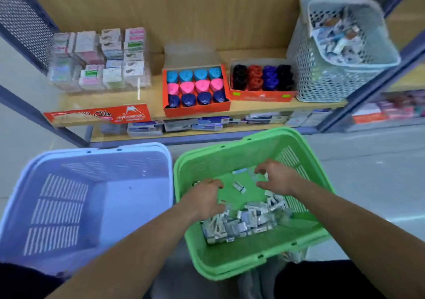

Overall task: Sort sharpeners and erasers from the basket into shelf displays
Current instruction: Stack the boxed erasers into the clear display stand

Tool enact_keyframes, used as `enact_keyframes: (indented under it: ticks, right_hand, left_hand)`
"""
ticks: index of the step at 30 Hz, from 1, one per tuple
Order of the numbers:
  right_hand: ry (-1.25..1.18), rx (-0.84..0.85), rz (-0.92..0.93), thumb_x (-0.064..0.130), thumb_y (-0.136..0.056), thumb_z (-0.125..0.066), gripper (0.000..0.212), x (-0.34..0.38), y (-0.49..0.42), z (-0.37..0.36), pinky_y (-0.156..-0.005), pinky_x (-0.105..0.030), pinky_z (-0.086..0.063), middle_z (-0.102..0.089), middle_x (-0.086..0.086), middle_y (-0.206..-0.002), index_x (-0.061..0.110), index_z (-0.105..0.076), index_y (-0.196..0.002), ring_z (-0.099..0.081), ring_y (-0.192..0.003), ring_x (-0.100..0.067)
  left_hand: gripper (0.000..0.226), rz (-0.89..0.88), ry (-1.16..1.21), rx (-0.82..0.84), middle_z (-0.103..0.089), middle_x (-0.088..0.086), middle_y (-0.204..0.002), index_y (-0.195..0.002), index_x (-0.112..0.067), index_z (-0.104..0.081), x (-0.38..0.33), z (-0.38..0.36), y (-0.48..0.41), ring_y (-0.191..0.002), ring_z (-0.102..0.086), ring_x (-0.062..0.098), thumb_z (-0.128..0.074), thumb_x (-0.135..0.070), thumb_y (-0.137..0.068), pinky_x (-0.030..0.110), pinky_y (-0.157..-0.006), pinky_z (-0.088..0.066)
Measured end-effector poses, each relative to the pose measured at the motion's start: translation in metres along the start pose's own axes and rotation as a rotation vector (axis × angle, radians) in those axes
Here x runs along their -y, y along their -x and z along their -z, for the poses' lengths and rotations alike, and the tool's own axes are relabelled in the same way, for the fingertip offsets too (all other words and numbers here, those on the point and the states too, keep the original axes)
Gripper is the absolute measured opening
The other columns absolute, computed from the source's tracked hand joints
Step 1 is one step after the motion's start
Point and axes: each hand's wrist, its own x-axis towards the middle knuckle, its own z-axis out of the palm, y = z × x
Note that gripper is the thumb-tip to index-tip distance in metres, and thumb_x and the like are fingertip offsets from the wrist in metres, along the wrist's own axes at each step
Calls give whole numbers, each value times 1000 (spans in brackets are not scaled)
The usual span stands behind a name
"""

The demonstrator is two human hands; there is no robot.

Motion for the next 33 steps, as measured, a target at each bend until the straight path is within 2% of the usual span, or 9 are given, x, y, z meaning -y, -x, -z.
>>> enact_keyframes:
  ticks: [4, 7, 11, 14, 16, 19, 22, 27, 33]
  right_hand:
    - [17, 272, 40, 48, -81, -80, 89, -30, -26, -47, -110, -33, -38, -37, -10, -156, 22, -35, -154, -45, -137, -28]
    - [14, 475, 53, 48, -75, -85, 111, -39, -49, -77, -120, -44, -29, -16, -9, -167, 26, -16, -160, -27, -149, -33]
    - [64, 501, 101, 56, -64, -88, 124, -46, -64, -105, -120, -51, -28, -16, -10, -166, 30, -14, -159, -26, -149, -36]
    - [108, 437, 201, 62, -56, -88, 106, -48, -63, -116, -105, -44, -43, -49, -6, -144, 28, -39, -144, -51, -126, -28]
    - [167, 402, 238, 67, -55, -85, 89, -48, -62, -123, -96, -40, -47, -59, 1, -122, 28, -50, -128, -56, -108, -22]
    - [206, 365, 252, 65, -60, -82, 71, -48, -61, -130, -93, -38, -46, -62, 3, -109, 31, -56, -116, -58, -101, -21]
    - [140, 325, 262, 58, -65, -81, 56, -50, -57, -129, -90, -36, -50, -67, 5, -105, 31, -59, -109, -62, -97, -21]
    - [163, 339, 270, 58, -67, -78, 54, -48, -53, -130, -94, -36, -45, -65, 4, -108, 34, -60, -111, -58, -104, -22]
    - [143, 377, 267, 49, -73, -77, 41, -53, -47, -136, -85, -33, -40, -60, 6, -99, 32, -61, -107, -52, -103, -21]
  left_hand:
    - [84, 147, 74, 109, -40, 10, -153, -153, -16, -32, -7, -53, -42, -133, -46, 30, -76, -37, -85, 41, -111, -41]
    - [96, 234, 238, 147, -31, 9, -161, -155, -22, -28, -10, -90, -70, -138, -43, 32, -84, -35, -78, 47, -115, -37]
    - [99, 165, 121, 138, -27, 1, -157, -153, -33, -28, -13, -124, -101, -141, -32, 31, -86, -42, -73, 47, -115, -35]
    - [103, 84, 31, 189, -26, -2, -151, -152, -39, -29, -11, -137, -112, -134, -30, 31, -84, -56, -66, 49, -114, -34]
    - [105, 28, 0, 198, -30, -3, -151, -151, -38, -33, -9, -145, -116, -129, -32, 31, -81, -67, -62, 46, -111, -35]
    - [97, -16, 9, 173, -47, -7, -138, -136, -36, -48, -8, -153, -122, -121, -44, 27, -78, -74, -52, 43, -103, -38]
    - [75, 3, 83, 157, -56, -3, -128, -120, -28, -54, -10, -153, -130, -116, -51, 23, -89, -52, -58, 34, -101, -32]
    - [99, -18, -26, 194, -47, -2, -138, -141, -33, -44, -12, -153, -129, -121, -39, 26, -86, -64, -57, 37, -100, -36]
    - [80, -33, -148, 180, -39, -8, -136, -126, -41, -55, -11, -146, -119, -125, -27, 23, -81, -71, -57, 41, -102, -27]
